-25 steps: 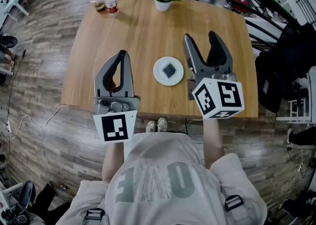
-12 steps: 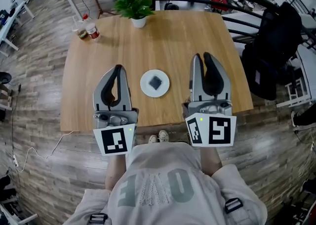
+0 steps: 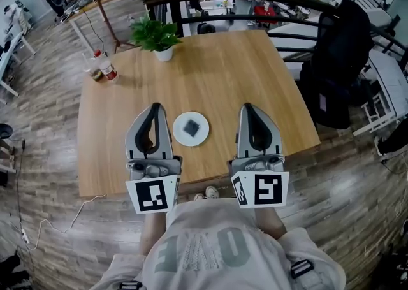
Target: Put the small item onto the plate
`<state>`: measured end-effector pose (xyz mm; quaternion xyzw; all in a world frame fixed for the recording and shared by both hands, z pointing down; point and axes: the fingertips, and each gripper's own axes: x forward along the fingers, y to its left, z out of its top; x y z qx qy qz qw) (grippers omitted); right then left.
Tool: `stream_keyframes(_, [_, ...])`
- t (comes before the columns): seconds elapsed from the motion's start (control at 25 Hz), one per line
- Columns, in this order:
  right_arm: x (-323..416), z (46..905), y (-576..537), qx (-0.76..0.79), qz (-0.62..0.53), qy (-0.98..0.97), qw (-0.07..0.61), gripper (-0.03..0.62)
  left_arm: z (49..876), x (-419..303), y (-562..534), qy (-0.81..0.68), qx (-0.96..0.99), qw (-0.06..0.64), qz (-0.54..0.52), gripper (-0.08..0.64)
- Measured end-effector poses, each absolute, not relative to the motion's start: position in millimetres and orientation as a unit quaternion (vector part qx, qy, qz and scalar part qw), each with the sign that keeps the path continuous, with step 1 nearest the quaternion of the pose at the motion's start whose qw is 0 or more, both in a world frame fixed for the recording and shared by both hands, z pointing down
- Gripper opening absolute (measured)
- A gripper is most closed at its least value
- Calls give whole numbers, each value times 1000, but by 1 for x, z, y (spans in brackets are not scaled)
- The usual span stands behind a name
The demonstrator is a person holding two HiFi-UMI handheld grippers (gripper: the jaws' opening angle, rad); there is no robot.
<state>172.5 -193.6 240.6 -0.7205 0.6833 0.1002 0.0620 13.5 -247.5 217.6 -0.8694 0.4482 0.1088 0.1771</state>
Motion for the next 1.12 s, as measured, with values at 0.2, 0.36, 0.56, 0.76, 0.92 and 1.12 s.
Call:
stream_keyframes(0.2, [173, 243, -194, -721, 97, 684, 51, 17, 214, 19, -244, 441, -872, 187, 106, 9])
stream_keyframes(0.36, [172, 240, -197, -718, 99, 687, 53, 17, 210, 17, -246, 446, -869, 187, 111, 9])
stream_keyframes(0.56, [169, 245, -203, -712, 94, 694, 52, 17, 213, 12, -249, 452, -865, 187, 110, 9])
stream_keyframes(0.76, [165, 247, -206, -709, 94, 697, 46, 17, 214, 10, -252, 454, -865, 185, 110, 9])
stream_keyframes(0.92, [166, 248, -206, -710, 93, 697, 41, 17, 216, 12, -251, 450, -867, 185, 106, 9])
stream_keyframes(1.12, [165, 246, -205, -710, 96, 697, 40, 17, 214, 13, -250, 448, -868, 185, 109, 9])
